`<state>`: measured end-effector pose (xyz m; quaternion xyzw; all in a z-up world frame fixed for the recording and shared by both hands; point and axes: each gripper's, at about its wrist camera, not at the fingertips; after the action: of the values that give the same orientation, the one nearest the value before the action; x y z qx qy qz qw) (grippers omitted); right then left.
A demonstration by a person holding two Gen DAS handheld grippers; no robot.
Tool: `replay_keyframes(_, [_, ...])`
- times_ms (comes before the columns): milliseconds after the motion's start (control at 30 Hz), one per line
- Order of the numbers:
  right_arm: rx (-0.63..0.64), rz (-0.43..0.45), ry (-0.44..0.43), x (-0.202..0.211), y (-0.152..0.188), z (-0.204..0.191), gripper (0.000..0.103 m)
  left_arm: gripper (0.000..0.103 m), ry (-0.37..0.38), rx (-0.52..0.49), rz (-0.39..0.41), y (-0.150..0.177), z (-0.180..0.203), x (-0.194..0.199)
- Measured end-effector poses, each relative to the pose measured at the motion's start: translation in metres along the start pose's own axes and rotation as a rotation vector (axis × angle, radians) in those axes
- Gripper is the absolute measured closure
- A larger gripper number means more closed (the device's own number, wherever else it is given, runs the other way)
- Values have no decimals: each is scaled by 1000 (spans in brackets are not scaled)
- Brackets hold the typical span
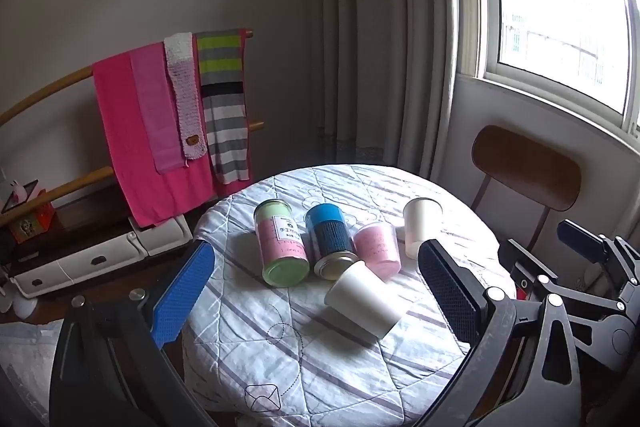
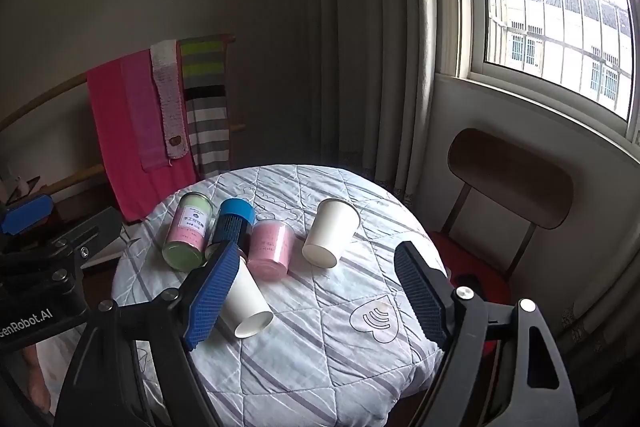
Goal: Flip cup upright
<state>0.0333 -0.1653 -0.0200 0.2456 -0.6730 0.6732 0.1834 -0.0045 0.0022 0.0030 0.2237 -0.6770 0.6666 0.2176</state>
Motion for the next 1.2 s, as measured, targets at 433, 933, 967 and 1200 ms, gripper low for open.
replay_keyframes(433, [-8,-26,-7,-2,0,0,22,0,19,-2,-13,4,-3,-3])
replay_keyframes(933, [-23,-37,13,-1,5,12,22,0,46,-3,-59,7,2,-14])
replay_keyframes(967, [-26,-37,15,-1,6,14,22,0,48,-10,-60,7,4,-14])
replay_keyframes(1200, [-38,-41,17,-3,6,22,22,0,46,-34,-68,5,16,-18])
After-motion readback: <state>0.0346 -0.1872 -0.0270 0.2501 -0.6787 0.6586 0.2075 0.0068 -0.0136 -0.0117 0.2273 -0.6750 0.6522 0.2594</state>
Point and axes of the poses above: each gripper's, at about its wrist camera, not at the fingertips, and x roughly against the way its jaws point, z to its right, y to its underside, and after that the axes turned 6 degrees about -z, right-handed
